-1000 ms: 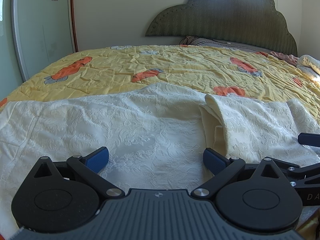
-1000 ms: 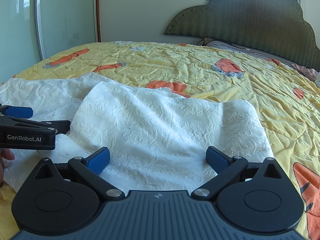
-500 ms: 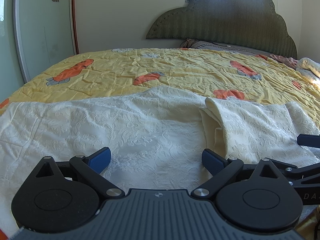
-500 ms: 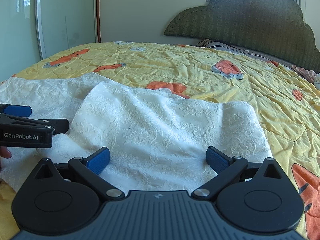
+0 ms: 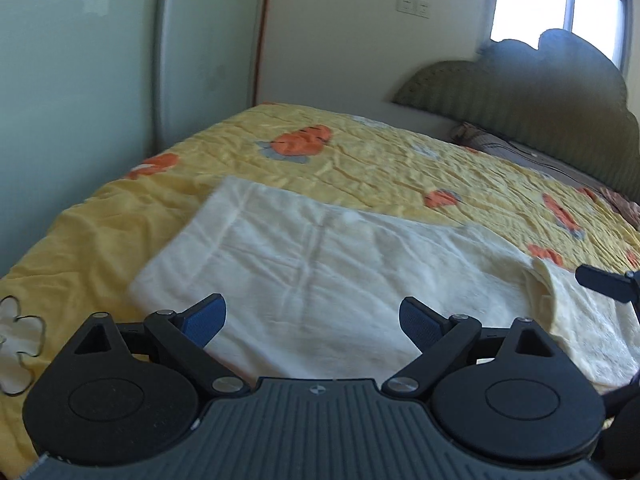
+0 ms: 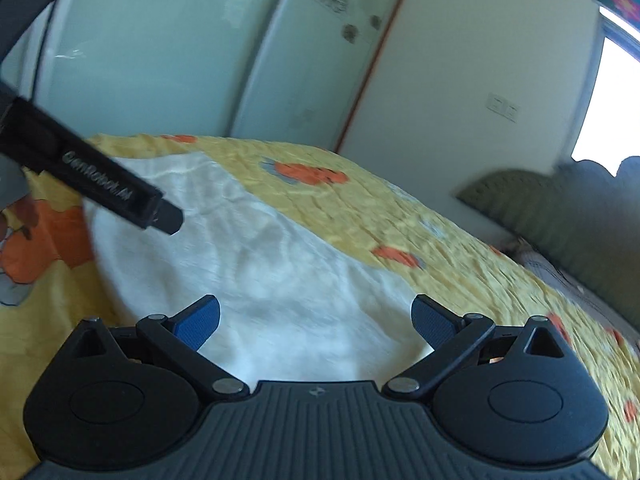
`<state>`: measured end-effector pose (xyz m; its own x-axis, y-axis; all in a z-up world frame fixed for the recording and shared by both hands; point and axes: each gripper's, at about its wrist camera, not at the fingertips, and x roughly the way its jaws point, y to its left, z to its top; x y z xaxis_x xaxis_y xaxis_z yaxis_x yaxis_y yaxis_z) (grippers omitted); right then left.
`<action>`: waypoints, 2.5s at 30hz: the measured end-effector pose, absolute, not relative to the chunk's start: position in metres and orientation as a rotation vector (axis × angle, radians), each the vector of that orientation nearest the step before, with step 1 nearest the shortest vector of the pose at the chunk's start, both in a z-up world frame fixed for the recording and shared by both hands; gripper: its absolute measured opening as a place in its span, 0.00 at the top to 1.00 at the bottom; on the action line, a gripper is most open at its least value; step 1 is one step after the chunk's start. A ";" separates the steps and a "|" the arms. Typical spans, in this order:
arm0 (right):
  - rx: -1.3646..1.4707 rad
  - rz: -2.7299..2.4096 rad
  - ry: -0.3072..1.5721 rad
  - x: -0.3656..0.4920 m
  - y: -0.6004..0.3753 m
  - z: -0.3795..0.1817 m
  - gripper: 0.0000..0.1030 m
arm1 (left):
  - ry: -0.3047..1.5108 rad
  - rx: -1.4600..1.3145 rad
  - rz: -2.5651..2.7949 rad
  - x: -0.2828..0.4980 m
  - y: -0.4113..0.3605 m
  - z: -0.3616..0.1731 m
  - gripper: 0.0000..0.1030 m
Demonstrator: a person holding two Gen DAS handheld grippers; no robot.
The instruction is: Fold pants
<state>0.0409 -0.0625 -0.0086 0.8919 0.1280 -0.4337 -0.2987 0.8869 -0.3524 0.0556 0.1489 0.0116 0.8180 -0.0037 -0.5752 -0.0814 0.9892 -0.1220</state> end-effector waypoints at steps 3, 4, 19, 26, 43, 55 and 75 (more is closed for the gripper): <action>-0.518 0.319 0.368 0.041 -0.018 -0.010 0.01 | 0.634 -0.258 0.115 0.058 0.190 0.013 0.10; -0.552 0.344 0.351 0.041 -0.005 -0.011 0.01 | 0.645 -0.301 0.140 0.059 0.201 0.012 0.10; -1.033 0.458 0.338 0.029 0.086 -0.061 0.60 | 0.762 -0.874 -0.043 0.070 0.274 -0.026 0.10; -1.036 0.385 0.262 0.043 0.080 -0.065 0.84 | 0.743 -0.998 -0.124 0.084 0.269 -0.038 0.07; -0.036 0.576 0.734 0.155 -0.047 -0.021 0.64 | 0.718 -0.839 0.001 0.129 0.258 -0.039 0.74; -0.105 0.542 0.706 0.150 -0.059 -0.026 0.61 | 0.648 -0.727 0.042 0.118 0.245 -0.020 0.86; 0.310 0.481 0.549 0.173 -0.141 0.002 0.48 | 0.398 -0.301 -0.110 0.072 0.115 0.083 0.87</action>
<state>0.1728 -0.1412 0.0022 0.7471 0.5130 -0.4227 -0.3513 0.8446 0.4040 0.0717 0.1147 0.0828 0.9165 -0.1640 -0.3649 0.0466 0.9497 -0.3097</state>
